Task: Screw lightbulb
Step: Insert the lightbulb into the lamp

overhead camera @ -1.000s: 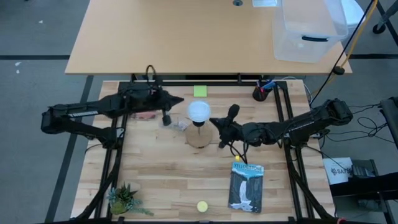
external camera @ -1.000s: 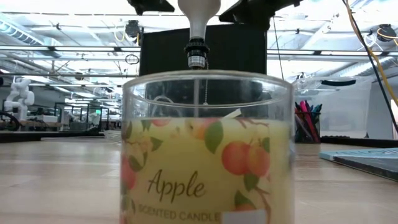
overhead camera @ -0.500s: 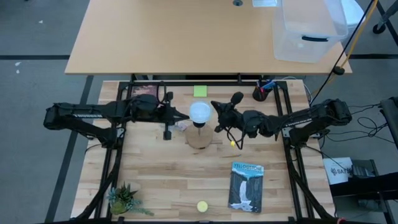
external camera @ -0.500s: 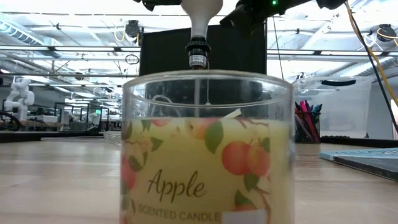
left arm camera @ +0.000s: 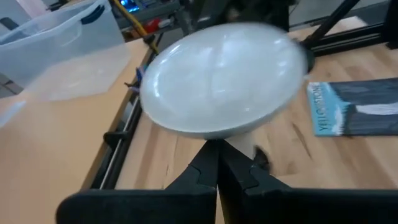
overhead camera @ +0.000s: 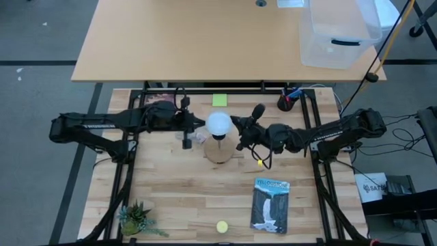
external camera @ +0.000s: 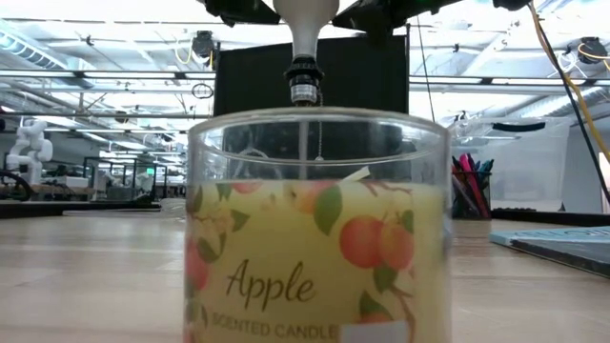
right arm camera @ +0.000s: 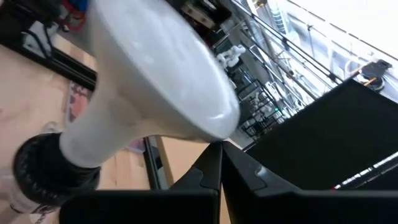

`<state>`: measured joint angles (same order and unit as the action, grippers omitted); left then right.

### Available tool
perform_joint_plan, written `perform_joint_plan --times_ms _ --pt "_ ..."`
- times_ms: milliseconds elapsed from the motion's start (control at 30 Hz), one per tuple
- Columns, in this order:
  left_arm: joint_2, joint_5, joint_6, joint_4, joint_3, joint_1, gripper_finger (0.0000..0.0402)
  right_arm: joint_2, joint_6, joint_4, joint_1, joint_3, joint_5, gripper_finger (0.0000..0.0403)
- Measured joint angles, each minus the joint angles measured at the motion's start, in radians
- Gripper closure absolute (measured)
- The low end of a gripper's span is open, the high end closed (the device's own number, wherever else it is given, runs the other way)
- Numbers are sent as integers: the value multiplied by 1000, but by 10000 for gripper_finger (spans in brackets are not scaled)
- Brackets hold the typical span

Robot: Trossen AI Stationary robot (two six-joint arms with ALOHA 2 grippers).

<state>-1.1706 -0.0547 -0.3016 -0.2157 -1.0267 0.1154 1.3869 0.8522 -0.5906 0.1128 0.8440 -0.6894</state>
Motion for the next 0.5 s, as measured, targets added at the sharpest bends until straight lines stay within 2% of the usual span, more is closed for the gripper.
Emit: perform_joint_plan --times_ms 267,500 --pt "-56 -7 30 32 0 61 402 0 -6 41 49 0 7 403" --pt "-55 -17 56 25 0 101 402 0 -40 130 98 0 -43 403"
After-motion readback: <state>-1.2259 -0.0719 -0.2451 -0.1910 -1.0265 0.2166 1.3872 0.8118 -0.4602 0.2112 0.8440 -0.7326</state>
